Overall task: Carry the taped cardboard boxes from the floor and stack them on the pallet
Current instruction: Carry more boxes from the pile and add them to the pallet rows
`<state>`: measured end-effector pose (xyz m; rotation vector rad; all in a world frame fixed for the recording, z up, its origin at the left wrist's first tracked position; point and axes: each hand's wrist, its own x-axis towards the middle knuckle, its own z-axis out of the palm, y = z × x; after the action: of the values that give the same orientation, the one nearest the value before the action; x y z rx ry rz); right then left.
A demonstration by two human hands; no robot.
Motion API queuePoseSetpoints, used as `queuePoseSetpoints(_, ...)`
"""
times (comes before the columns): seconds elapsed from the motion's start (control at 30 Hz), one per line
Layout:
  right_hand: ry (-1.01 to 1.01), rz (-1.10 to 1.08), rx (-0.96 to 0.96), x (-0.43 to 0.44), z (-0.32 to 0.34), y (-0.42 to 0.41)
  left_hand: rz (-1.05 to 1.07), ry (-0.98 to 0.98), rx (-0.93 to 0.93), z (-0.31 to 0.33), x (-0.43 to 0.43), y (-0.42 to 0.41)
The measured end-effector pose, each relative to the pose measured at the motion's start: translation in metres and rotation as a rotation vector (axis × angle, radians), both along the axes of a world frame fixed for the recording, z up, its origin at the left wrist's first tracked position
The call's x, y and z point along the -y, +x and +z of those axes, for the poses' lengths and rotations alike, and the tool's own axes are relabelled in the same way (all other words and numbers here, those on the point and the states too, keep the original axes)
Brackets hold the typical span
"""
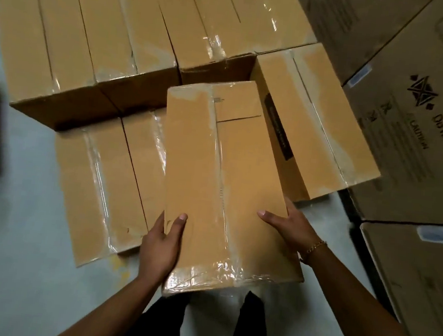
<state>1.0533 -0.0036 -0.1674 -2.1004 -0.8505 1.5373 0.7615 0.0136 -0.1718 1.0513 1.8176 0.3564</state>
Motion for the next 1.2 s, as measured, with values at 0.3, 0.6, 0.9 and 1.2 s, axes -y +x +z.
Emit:
queuePoseSetpoints(0.3, 0.119, 0.203, 0.191, -0.059, -0.107, 0.096, 0.199, -0.023, -0.091, -0.104, -0.005, 0.109)
queuePoseSetpoints(0.6, 0.111, 0.352, 0.533, -0.045, -0.155, 0.115, 0.177, -0.076, -0.117, -0.169, 0.0, 0.146)
queuePoseSetpoints(0.9, 0.298, 0.514, 0.467, -0.005, -0.16, 0.154, -0.05, -0.1, -0.034, -0.168, 0.024, 0.138)
queuePoseSetpoints(1.2, 0.331, 0.791, 0.832, 0.047, -0.161, 0.169, -0.325, -0.157, -0.1, -0.159, 0.074, 0.125)
